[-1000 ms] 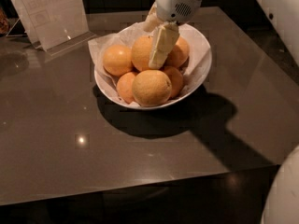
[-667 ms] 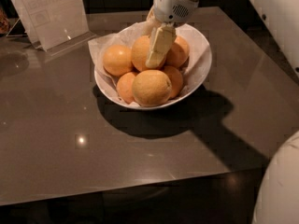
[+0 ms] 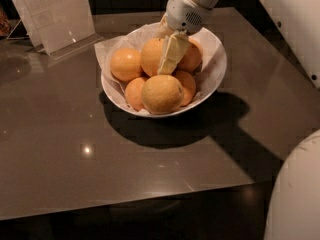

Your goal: Pick orange from white bowl

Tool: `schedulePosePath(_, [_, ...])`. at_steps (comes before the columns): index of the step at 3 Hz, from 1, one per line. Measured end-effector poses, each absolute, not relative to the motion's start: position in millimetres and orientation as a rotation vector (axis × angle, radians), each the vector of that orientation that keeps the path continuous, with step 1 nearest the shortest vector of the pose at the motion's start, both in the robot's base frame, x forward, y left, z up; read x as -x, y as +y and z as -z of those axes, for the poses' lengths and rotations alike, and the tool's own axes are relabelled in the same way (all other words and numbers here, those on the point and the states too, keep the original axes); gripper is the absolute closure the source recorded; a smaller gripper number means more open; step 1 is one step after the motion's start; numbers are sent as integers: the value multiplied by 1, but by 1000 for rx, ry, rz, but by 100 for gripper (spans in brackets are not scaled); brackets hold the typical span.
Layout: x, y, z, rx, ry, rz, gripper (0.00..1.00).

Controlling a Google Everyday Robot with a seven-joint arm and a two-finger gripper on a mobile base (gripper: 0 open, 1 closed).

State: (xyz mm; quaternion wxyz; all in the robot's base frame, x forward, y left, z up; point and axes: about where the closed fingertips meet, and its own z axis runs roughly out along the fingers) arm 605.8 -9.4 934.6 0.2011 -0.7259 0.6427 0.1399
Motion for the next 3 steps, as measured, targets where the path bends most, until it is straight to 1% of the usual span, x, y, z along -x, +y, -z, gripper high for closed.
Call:
schedulePosePath(1, [-607,-11,-923,2017,1809,-432,28])
schedulePosePath(2, [-607,-12,-922,2010,1810,-449,47])
schedulePosePath(3, [-602,-13,-923,1996,1796,-459,70])
